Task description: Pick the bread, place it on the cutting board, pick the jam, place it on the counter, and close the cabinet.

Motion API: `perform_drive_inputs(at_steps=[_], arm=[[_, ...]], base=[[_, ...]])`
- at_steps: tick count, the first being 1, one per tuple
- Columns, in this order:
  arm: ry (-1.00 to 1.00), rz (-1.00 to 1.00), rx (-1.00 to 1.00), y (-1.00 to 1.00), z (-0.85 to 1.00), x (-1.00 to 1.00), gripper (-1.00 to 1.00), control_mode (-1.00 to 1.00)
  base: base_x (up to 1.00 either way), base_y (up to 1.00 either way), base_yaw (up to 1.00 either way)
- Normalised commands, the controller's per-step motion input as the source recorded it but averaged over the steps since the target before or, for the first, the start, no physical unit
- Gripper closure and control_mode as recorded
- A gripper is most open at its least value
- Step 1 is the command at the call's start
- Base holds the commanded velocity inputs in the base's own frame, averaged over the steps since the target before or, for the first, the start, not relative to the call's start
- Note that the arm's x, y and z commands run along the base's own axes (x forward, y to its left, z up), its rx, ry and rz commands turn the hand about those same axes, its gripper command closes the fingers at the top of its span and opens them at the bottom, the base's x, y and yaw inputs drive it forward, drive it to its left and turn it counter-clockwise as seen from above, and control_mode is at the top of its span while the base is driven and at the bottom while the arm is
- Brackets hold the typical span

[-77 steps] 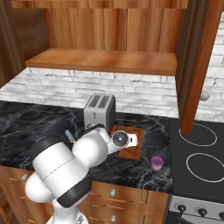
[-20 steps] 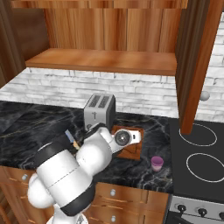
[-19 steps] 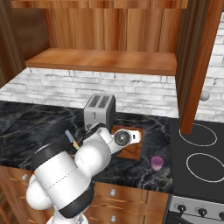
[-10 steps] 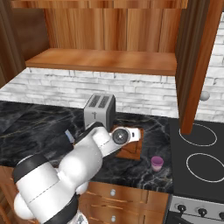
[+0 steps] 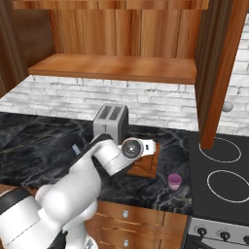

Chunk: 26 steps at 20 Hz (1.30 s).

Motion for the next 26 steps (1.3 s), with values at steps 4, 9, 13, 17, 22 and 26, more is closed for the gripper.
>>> perform_drive_inputs(at_steps=[4,9,13,17,22,26], arm=[[0.00,0.00,0.00,0.00,0.30,-0.36,-1.00,-1.00],[0.00,0.00,0.00,0.00,0.24,-0.37,-1.00,-1.00],[0.00,0.00,0.00,0.00,0.13,-0.40,-1.00,-1.00],[0.00,0.00,0.00,0.00,0.10,-0.38,-1.00,-1.00],[0.00,0.00,0.00,0.00,0.19,-0.22,-1.00,-1.00],[-0.01,0.00,0.00,0.00,0.20,-0.17,-1.00,-1.00]], base=[[0.00,0.00,0.00],[0.00,0.00,0.00],[0.00,0.00,0.00],[0.00,0.00,0.00],[0.00,0.00,0.00],[0.00,0.00,0.00]])
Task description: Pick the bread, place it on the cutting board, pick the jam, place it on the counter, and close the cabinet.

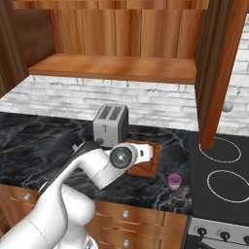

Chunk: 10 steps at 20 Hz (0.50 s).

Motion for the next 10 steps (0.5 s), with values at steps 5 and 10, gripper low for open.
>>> perform_drive_inputs(at_steps=[5,10], arm=[[-0.07,0.00,0.00,0.00,0.16,-0.14,-1.00,-1.00],[-0.13,0.00,0.00,0.00,0.12,-0.15,-1.00,-1.00]], base=[[0.00,0.00,0.00],[0.00,0.00,0.00]])
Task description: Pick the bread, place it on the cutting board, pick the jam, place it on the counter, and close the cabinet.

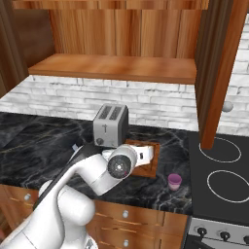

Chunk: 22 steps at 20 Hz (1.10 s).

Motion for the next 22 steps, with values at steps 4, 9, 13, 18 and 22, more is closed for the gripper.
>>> perform_drive_inputs(at_steps=[4,9,13,18,22], arm=[[-0.17,0.00,0.00,-0.08,0.11,-0.18,-1.00,-1.00],[-0.19,0.00,0.00,-0.13,0.13,-0.23,-1.00,-1.00],[-0.17,0.00,0.00,-0.19,0.12,-0.25,-1.00,-1.00],[-0.10,0.00,0.00,-0.12,0.16,-0.38,-1.00,-1.00],[0.00,-0.01,0.00,-0.06,0.42,-0.35,-1.00,-1.00]], base=[[0.00,0.00,0.00],[0.00,0.00,0.00],[0.00,0.00,0.00],[0.00,0.00,0.00],[0.00,0.00,0.00]])
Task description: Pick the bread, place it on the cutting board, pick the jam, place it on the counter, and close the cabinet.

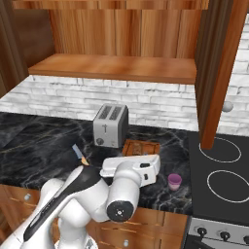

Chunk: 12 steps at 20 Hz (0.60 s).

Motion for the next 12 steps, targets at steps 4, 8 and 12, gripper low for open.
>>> perform_drive_inputs(at_steps=[4,8,12], arm=[[0.00,-0.01,0.00,-0.08,0.44,-0.38,-1.00,-1.00],[0.00,0.00,0.00,-0.12,0.42,-0.35,-1.00,-1.00],[0.00,0.00,0.00,-0.13,0.29,-0.35,-1.00,-1.00]], base=[[0.00,0.00,0.00],[0.00,0.00,0.00],[0.00,0.00,0.00]])
